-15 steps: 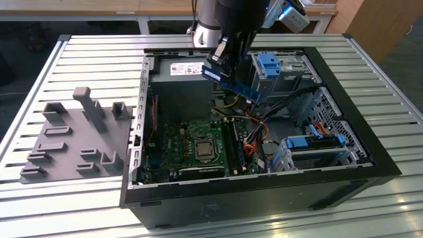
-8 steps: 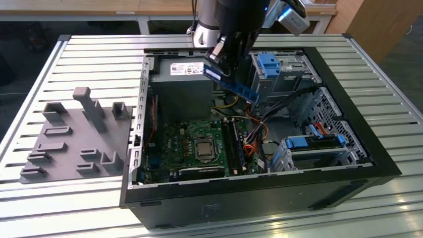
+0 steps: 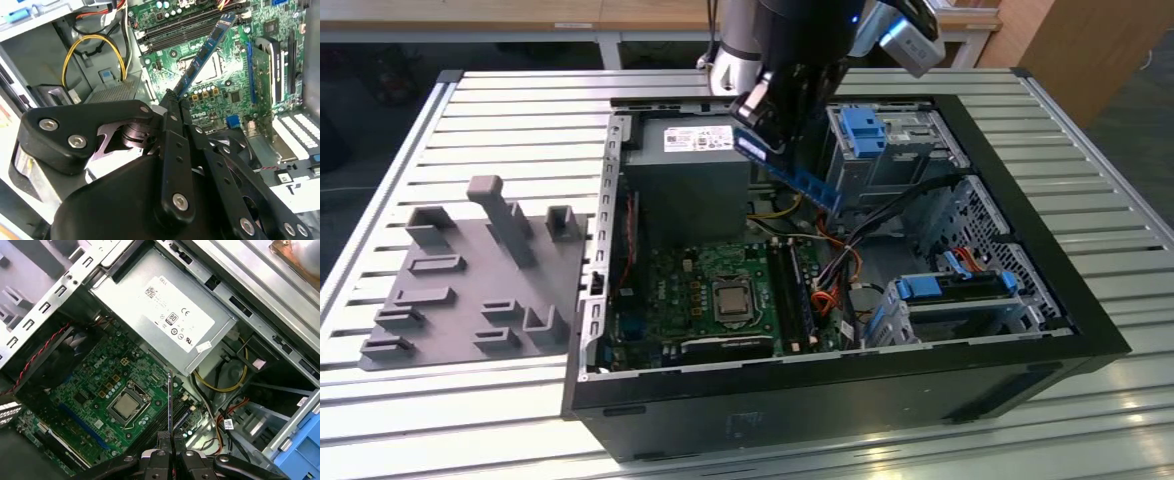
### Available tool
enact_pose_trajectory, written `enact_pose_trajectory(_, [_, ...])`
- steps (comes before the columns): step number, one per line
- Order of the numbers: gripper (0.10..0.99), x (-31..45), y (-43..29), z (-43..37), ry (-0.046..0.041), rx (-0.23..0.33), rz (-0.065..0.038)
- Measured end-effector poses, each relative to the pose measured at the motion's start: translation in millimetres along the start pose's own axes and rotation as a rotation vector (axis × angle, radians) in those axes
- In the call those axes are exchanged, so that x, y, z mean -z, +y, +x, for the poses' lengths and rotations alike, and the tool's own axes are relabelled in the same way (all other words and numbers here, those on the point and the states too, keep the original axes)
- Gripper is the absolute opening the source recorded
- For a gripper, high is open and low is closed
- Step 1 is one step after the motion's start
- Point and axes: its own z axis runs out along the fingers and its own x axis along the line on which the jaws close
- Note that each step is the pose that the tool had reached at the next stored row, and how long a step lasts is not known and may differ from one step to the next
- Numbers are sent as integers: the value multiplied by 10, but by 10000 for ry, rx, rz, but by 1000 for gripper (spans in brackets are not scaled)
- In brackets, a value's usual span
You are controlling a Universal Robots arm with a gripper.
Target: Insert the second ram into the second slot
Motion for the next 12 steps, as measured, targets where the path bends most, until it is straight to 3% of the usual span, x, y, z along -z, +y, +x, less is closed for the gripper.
enact_pose_trajectory(12, [133, 0, 0, 0, -36, -986, 11])
